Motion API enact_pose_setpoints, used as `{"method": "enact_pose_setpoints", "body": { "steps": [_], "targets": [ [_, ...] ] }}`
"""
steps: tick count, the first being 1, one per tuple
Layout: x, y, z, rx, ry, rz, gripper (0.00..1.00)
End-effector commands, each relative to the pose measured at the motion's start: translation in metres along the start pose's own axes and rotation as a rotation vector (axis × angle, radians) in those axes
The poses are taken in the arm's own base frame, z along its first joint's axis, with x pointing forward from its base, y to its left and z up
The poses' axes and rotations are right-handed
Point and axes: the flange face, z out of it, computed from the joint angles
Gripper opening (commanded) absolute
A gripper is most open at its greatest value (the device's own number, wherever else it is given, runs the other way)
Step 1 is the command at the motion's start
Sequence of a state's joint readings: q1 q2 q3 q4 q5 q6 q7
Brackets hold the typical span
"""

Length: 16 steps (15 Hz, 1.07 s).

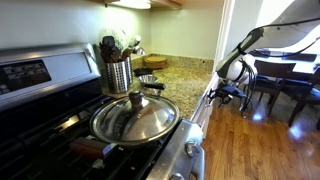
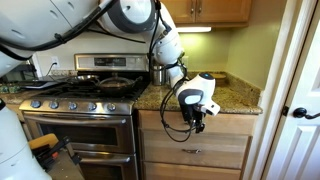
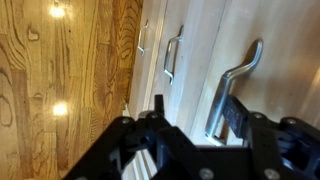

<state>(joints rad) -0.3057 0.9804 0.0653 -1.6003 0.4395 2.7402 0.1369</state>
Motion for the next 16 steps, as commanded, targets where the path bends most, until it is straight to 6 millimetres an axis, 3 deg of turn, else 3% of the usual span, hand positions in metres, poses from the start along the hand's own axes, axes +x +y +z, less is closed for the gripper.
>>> {"method": "enact_pose_setpoints", "body": {
  "steps": [1, 5, 11, 16],
  "targets": [
    [0.001, 0.005, 0.012, -0.020, 0.006, 0.000, 0.32],
    [-0.003, 0.010, 0.008, -0.089, 0.007, -0.033, 0.11],
    [-0.011, 0.023, -0.002, -0.165, -0.020, -0.076, 0.04],
    [-0.018, 0.047, -0.008, -0.180, -0.012, -0.069, 0.07]
  ]
}}
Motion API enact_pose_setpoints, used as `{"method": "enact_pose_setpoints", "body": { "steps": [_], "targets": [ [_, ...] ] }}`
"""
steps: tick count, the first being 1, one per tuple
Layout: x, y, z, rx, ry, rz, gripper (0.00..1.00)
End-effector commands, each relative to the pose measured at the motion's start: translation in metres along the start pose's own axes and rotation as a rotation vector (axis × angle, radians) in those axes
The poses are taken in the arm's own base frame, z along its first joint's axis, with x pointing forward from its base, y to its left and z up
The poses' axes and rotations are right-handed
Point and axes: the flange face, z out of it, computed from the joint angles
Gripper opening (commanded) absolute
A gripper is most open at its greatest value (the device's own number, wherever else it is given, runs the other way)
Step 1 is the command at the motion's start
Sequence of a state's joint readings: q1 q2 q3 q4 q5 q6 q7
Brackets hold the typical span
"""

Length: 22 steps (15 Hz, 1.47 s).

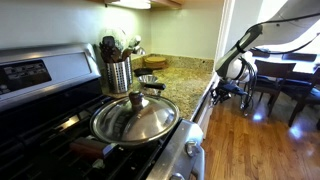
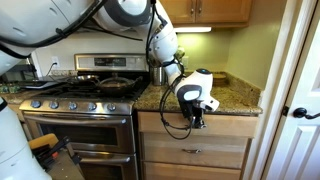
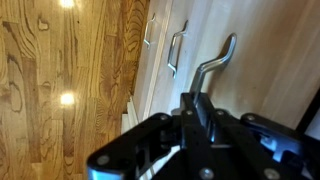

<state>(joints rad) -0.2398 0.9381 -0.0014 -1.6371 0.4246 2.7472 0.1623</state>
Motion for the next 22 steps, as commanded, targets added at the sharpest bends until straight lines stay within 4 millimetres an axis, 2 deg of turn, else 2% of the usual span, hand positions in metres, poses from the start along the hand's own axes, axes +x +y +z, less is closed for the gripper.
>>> {"method": "enact_pose_setpoints", "body": {
  "steps": [1, 4, 8, 10, 11, 12, 13, 15, 19, 22],
  "targets": [
    [-0.017, 0.058, 0.007, -0.137, -0.042, -0.042, 0.07],
    [-0.023, 0.076, -0.001, -0.179, -0.042, -0.094, 0.07],
    [-0.036, 0.149, 0.009, -0.363, -0.100, -0.197, 0.07],
    [-0.045, 0.172, 0.008, -0.431, -0.127, -0.284, 0.07],
    [-0.031, 0.165, 0.019, -0.382, -0.120, -0.211, 0.08],
    [-0.035, 0.174, 0.019, -0.406, -0.132, -0.233, 0.15],
    [-0.035, 0.170, 0.016, -0.393, -0.129, -0.231, 0.32],
    [-0.035, 0.153, 0.009, -0.359, -0.100, -0.239, 0.41],
    [-0.038, 0.117, -0.012, -0.271, -0.081, -0.219, 0.67],
    [-0.038, 0.093, -0.036, -0.212, -0.098, -0.187, 0.88]
  ]
}}
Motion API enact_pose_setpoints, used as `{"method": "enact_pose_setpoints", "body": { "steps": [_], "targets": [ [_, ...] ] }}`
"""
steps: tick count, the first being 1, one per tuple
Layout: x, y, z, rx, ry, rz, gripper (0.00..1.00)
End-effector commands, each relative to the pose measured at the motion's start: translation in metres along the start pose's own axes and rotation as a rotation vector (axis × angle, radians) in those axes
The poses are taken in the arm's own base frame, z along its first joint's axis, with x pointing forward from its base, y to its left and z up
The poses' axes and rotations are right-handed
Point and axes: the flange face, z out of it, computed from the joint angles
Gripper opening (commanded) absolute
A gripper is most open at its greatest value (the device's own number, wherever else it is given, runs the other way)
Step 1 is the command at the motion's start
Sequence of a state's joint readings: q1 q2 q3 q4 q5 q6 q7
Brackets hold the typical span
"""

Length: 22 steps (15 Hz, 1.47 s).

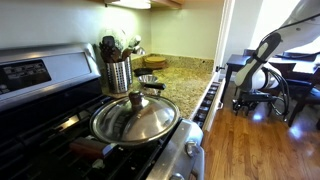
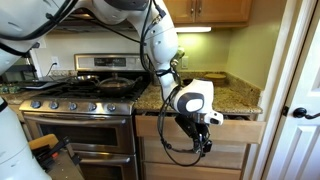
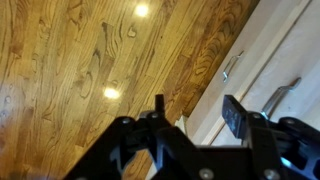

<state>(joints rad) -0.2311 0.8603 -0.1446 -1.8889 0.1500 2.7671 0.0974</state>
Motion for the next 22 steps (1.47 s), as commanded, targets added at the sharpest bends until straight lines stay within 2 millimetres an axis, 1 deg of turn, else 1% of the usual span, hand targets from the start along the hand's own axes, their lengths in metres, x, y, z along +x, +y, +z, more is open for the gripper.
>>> {"method": "enact_pose_setpoints", "body": {
  "steps": [1, 2, 3, 8, 9, 11, 13, 16, 22],
  "targets": [
    [-0.007, -0.008, -0.048, 0.084, -0.031, 0.039, 0.93],
    [-0.006, -0.010, -0.060, 0.107, -0.043, 0.046, 0.98],
    [-0.005, -0.013, -0.070, 0.132, -0.048, 0.066, 1.00],
    [0.001, -0.032, -0.115, 0.245, -0.074, 0.166, 1.00],
    [0.003, -0.035, -0.122, 0.262, -0.071, 0.177, 1.00],
    [0.009, -0.045, -0.128, 0.295, -0.065, 0.200, 1.00],
    [0.014, -0.058, -0.128, 0.330, -0.055, 0.213, 1.00],
    [0.018, -0.074, -0.123, 0.325, -0.071, 0.232, 1.00],
    [0.023, -0.094, -0.101, 0.275, -0.119, 0.277, 1.00]
  ]
}}
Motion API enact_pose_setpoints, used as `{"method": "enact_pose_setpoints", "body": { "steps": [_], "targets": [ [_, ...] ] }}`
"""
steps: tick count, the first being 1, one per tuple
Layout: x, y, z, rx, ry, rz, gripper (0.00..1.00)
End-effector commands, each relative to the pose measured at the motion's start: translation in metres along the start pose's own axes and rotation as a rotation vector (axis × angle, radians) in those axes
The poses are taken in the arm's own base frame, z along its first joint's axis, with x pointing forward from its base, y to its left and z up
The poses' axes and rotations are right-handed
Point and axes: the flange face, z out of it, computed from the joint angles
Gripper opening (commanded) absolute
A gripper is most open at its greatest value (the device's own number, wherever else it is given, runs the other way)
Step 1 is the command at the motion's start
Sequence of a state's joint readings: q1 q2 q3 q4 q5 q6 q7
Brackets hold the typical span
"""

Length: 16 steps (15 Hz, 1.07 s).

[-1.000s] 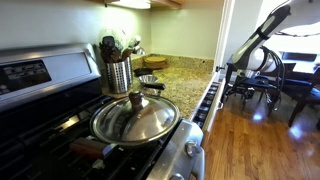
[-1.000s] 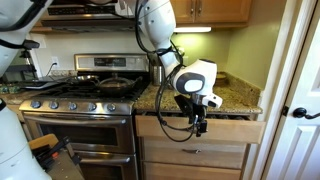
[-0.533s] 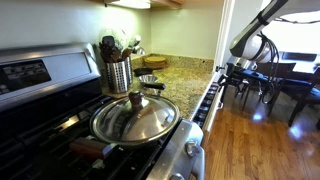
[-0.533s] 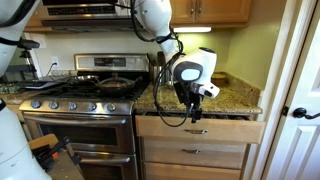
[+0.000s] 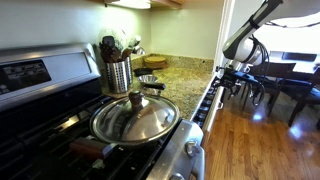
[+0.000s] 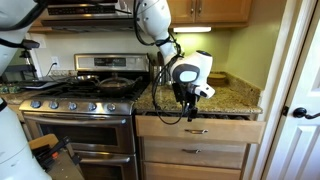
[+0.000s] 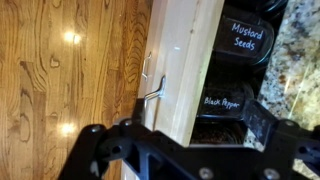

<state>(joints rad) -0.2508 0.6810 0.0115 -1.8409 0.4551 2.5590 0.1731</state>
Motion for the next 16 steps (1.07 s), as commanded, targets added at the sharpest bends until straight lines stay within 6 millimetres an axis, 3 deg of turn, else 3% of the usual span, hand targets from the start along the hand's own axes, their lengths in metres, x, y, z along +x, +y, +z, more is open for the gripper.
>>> {"method": "enact_pose_setpoints", "body": {
  "steps": [1, 10, 16],
  "targets": [
    [0.005, -0.006, 0.013, -0.042, -0.040, 0.059, 1.00],
    [0.018, 0.002, 0.049, -0.132, -0.075, 0.123, 1.00],
    [0.012, 0.014, 0.055, -0.210, -0.073, 0.064, 1.00]
  ]
}}
